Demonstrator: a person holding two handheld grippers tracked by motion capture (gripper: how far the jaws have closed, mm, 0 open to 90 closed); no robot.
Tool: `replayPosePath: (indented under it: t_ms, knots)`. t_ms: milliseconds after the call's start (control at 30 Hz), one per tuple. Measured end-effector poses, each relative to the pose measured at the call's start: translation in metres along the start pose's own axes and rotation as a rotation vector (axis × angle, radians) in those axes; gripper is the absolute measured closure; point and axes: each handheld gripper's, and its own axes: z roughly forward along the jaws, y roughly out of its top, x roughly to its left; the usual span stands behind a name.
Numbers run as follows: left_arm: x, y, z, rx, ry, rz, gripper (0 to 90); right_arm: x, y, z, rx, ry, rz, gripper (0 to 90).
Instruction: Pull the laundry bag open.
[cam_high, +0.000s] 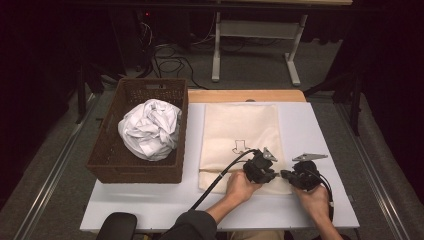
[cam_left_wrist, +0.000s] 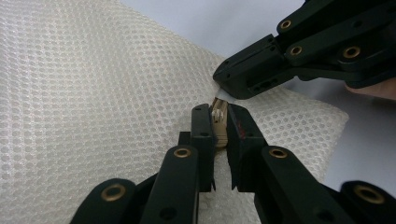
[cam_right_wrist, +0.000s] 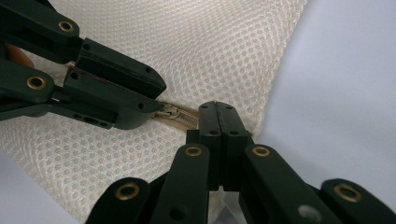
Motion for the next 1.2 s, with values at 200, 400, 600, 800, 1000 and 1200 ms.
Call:
replayPosePath:
  t_ms: [200, 400, 600, 800, 1000, 1200]
  knots:
    - [0.004, 0.001, 0.002, 0.005, -0.027, -0.074, 81.4, 0.002, 0.001, 0.000, 0.005, -0.018, -0.012, 90.0]
    - [0.010, 0.001, 0.002, 0.006, -0.057, -0.113, 80.0, 0.002, 0.001, 0.001, 0.009, -0.016, -0.012, 90.0]
    - [0.010, 0.001, 0.002, 0.006, -0.068, -0.129, 75.5, 0.002, 0.001, 0.001, 0.010, -0.018, -0.012, 90.0]
    - [0.011, 0.002, -0.001, -0.003, -0.070, -0.135, 79.5, 0.002, 0.001, 0.001, 0.010, -0.017, -0.011, 90.0]
    - [0.011, 0.002, -0.001, -0.008, -0.058, -0.135, 80.8, 0.002, 0.001, 0.001, 0.008, -0.020, -0.010, 90.0]
    - [0.011, 0.002, 0.003, 0.014, -0.040, -0.131, 80.7, 0.003, 0.001, 0.001, 0.011, -0.021, -0.013, 90.0]
